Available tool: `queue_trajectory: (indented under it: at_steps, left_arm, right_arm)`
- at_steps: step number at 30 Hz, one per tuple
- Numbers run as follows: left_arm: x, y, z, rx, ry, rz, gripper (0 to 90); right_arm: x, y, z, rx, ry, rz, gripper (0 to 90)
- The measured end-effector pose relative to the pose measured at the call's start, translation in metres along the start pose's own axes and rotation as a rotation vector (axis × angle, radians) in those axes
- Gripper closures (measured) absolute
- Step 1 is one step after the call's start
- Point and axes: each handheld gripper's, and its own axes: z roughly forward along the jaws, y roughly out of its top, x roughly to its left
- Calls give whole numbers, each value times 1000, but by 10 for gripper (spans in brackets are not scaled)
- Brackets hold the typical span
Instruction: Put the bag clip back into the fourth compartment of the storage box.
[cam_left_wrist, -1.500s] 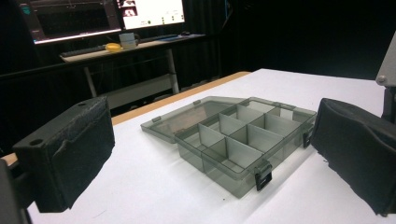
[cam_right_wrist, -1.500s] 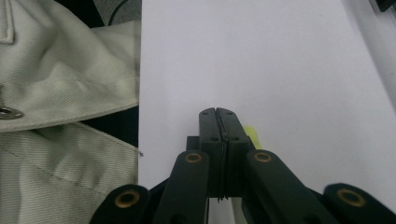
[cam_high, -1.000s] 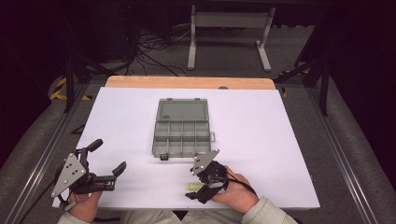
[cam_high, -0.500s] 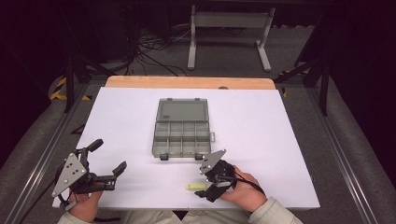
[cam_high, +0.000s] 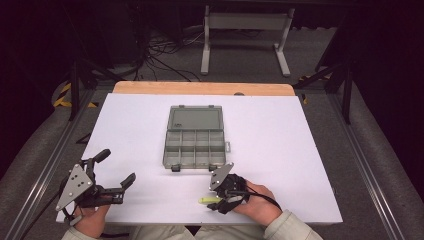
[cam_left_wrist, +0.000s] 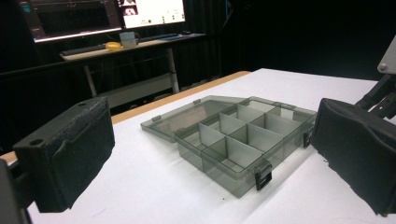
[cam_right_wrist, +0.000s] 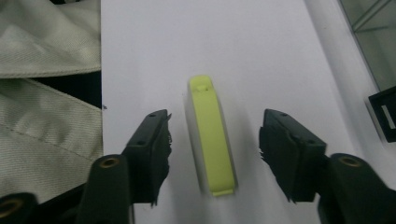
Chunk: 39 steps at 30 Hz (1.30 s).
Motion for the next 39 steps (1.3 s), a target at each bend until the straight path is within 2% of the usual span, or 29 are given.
queue_trajectory:
  at_steps: [3,11,14,21,27,39]
  left_arm:
    - [0,0,0,2,-1,0,0]
    - [-1,0,0,3,-2,1,0]
    - [-1,0,0,2,-1,3,0]
    - [0,0,0,2,0,4,0]
    - [0,0,0,2,0,4,0]
    - [0,0,0,4,-2,4,0]
  right_arm:
    - [1,1,2,6,-2,-26,533]
    - [-1,2,3,20,17,-39,732]
    - [-1,2,3,22,30,-34,775]
    - [1,3,0,14,22,-39,779]
    - [1,10,-14,-31,5,-50,779]
    - [-7,15,-39,-109,-28,-27,779]
